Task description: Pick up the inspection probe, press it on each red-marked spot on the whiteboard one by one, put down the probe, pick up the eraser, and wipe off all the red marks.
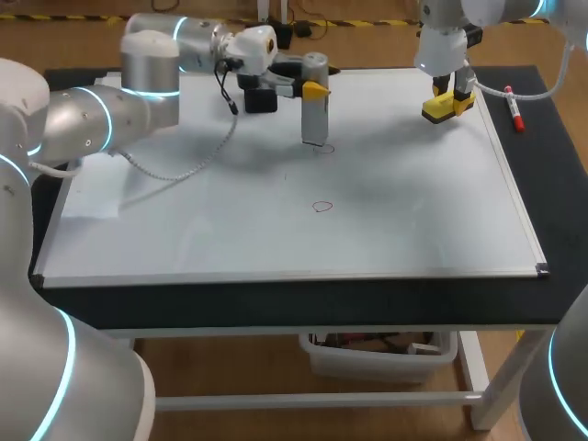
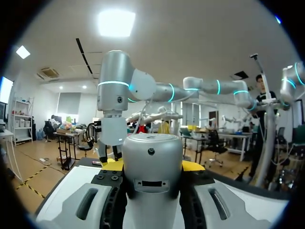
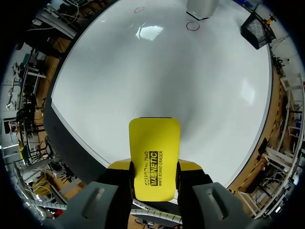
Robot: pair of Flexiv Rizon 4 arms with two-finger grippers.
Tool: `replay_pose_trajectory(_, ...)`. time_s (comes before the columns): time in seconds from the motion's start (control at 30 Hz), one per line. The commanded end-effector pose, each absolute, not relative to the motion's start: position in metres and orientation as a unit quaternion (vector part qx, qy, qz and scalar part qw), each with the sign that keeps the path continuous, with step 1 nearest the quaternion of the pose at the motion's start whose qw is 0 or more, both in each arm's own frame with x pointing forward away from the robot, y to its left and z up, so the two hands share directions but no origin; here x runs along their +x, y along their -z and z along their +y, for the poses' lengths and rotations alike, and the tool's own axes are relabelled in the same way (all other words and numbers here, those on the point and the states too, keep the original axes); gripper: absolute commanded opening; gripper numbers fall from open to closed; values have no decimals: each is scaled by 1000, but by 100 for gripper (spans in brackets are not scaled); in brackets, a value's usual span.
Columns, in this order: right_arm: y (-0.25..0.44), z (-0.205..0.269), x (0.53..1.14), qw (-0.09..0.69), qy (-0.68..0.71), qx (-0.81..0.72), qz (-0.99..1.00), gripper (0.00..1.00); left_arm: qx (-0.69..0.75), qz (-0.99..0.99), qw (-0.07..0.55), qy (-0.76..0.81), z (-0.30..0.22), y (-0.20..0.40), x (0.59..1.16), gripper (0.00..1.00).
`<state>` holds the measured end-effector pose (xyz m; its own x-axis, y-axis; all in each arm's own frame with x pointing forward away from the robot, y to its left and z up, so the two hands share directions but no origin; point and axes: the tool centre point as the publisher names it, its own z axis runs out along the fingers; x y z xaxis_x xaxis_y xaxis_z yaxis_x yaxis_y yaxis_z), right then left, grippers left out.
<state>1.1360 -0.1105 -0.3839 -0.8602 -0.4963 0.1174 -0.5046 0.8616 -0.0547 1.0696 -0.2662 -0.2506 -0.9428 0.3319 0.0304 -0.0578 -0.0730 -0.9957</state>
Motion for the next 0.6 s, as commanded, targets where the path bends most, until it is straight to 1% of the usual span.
replay_pose_trajectory(0.03,382,-111,1136,51,-44,260,-963,0,-158,-652,190,-717,-271,257,1077,0)
replay_pose_trajectory(0.6,382,-111,1136,51,-44,260,-963,0,-155,-653,204,-713,-277,268,1076,0)
